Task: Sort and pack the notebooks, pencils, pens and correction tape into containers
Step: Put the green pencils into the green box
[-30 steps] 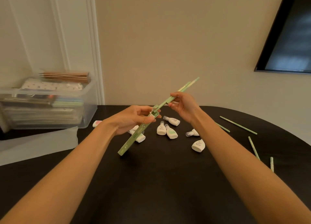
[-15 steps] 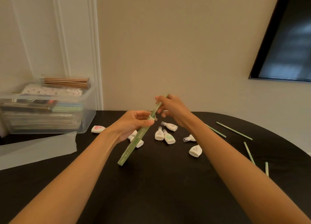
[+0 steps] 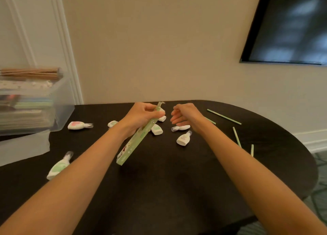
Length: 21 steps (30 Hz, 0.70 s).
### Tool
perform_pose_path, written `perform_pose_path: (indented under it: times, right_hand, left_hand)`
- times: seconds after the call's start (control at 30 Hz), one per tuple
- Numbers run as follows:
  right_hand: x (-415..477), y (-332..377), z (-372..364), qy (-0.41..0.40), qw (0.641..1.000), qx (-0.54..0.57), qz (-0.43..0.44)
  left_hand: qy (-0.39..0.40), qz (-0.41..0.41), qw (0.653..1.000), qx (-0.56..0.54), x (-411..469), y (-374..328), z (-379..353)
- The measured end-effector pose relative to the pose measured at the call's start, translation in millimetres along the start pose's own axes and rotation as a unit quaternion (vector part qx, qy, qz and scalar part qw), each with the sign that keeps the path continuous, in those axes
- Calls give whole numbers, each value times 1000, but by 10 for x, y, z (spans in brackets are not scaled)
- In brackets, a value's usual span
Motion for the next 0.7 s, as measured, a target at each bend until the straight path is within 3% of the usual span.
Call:
perform_pose_path:
  times: [0.17,0.3,0.4,0.5,0.7]
  right_hand:
    - [-13,-668,665,-57,981,-172,-75]
    - [-156,-1095,1385,-132,927,-338,-95]
    - [-350,-1420,1862,-164,909,-353,-146]
    - [-454,-1685,2074,-146,903,-350,-205]
    - [-303,-1911,2221,-121,924,-284,-225]
  left_hand:
    - [-14,12,999,36,128,-35,-573]
    - [-9,16,999,28,199,-100,-1019]
    - [14,30,999,31,231,-111,-1377]
    - [34,40,998,45,264,-90,-1608]
    - [75,55,992,84,365,-55,-2018]
Point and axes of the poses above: each hand's wrist, its own x-axis towards the middle knuckle, its own z-axis out of the back of the hand, y = z × x, the point moved 9 cm from there along x, towards the middle knuckle
